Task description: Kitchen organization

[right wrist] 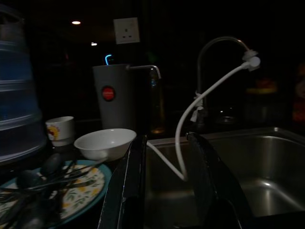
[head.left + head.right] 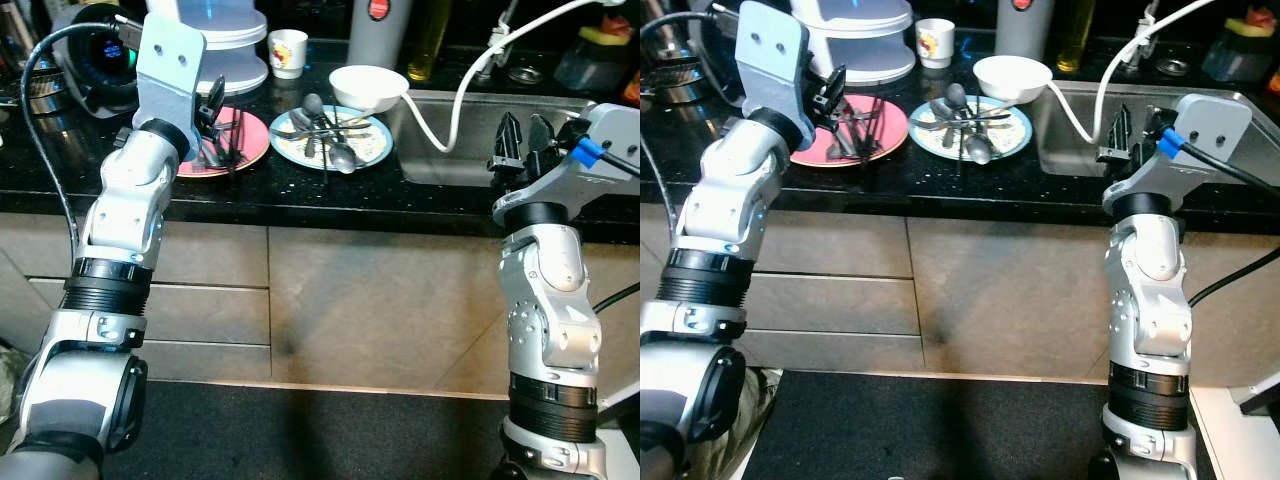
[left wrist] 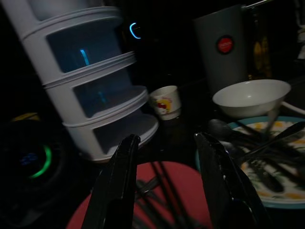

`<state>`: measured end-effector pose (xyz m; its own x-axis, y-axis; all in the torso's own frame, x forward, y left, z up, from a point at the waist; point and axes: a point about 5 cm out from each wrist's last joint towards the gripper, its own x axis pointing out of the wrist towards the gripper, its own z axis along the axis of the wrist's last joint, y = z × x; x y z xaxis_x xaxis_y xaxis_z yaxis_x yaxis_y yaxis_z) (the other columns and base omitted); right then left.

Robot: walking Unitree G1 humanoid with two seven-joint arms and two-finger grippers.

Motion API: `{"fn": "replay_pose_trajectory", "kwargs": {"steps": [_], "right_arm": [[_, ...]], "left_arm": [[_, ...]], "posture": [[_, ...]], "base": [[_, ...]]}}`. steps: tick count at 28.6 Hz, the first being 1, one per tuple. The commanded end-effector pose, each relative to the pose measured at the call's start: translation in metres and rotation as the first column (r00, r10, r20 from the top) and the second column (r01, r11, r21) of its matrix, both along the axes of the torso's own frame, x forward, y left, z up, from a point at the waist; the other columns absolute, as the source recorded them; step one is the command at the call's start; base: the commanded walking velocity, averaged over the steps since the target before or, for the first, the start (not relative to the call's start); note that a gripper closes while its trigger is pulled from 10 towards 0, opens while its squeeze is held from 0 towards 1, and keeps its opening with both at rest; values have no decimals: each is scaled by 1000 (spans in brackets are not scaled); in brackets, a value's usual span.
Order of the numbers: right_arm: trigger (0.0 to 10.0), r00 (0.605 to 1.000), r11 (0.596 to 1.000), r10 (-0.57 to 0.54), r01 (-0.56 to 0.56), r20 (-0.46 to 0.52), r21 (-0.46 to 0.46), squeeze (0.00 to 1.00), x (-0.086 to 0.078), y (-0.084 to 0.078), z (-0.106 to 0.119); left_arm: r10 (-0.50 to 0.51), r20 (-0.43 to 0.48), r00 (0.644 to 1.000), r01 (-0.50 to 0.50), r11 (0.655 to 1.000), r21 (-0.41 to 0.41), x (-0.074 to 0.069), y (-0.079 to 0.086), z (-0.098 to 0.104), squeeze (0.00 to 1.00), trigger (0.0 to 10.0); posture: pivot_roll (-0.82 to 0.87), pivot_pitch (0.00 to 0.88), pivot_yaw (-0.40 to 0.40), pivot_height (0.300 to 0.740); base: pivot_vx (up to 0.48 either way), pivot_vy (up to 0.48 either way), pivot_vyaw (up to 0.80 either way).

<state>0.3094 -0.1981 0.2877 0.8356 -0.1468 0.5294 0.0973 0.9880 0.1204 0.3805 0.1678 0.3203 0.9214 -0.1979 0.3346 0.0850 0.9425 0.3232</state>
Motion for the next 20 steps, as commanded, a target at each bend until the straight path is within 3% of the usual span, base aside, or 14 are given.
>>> {"fn": "replay_pose_trajectory", "kwargs": {"steps": [1, 6, 12, 20], "right_arm": [[10000, 1000, 1000, -5, 5, 10, 1, 0, -3, -1, 1], [10000, 1000, 1000, -5, 5, 10, 1, 0, -3, -1, 1], [10000, 1000, 1000, -4, 4, 10, 2, 0, -3, 0, 1], [10000, 1000, 1000, -4, 4, 9, 2, 0, -4, 0, 1]], "left_arm": [[16, -51, 999, -18, 999, -34, 5, -2, -4, 0, 10000], [66, -90, 994, -73, 994, -81, 9, 4, -6, 0, 10000], [102, -121, 987, -113, 990, -82, 13, 8, -11, 0, 10000], [168, -219, 961, -208, 963, -172, 19, 23, -18, 0, 10000]], "posture": [[2, 68, 8, 740], [2, 68, 8, 740], [2, 69, 8, 740], [-2, 71, 10, 740]], "base": [[0, -480, 0], [0, -480, 0], [0, -478, 0], [0, 0, 0]]}}
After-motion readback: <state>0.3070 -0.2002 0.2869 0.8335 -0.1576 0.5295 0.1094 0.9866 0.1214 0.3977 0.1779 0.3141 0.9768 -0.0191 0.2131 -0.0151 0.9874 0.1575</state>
